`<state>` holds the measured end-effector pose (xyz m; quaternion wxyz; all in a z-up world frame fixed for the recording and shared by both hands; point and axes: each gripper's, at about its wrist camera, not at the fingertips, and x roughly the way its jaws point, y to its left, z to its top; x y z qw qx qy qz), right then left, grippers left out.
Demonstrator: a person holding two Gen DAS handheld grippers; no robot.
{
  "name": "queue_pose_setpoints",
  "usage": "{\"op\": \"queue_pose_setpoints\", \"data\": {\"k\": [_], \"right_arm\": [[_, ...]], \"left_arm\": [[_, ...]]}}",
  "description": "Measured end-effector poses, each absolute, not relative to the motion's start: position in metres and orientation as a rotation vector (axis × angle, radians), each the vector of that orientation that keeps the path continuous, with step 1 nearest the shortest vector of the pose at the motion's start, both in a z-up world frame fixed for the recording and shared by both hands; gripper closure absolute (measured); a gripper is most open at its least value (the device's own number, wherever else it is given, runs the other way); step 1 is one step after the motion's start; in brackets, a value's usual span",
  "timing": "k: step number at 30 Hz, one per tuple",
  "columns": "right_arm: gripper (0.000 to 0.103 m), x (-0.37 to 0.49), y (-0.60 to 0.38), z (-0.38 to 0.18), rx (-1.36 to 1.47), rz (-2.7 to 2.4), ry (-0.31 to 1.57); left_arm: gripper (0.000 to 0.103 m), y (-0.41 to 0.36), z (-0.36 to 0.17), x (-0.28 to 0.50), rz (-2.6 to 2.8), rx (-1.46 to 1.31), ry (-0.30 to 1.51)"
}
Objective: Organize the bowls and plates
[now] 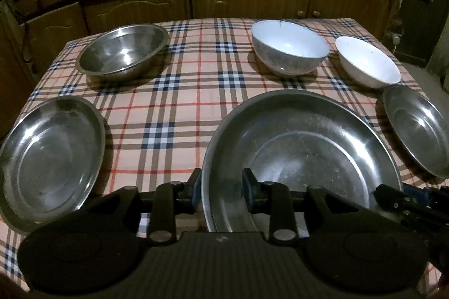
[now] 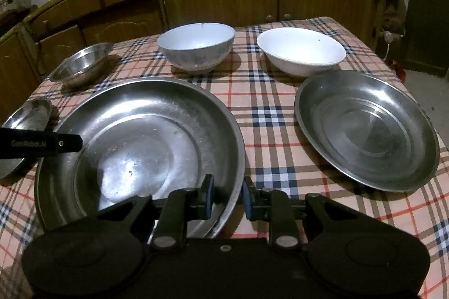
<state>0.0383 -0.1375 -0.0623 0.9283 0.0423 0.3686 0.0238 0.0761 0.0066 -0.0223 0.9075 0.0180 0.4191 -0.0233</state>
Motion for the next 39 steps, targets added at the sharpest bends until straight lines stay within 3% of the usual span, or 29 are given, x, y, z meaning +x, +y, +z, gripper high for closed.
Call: {"op": "queue_pose_setpoints", "data": {"k": [23,33,39], "right_arm": [[0.075,0.066,-0.140,-0.076,0.058,0.034,0.754],[0.074,0.069,-0.139,-0.074,0.037,0.025,0.740],[0.067,0.063,-0.145,-0.065,0.048,-0.012,0.716]], "left_arm": [[0.072,0.004,-0.043,0.097,-0.044,0.030,0.873],[0.063,0.006,-0.043,0.097,-0.044,0.018,0.846],[0.044,0.013,-0.035,0.093,-0.022,-0.003,0.838]]}}
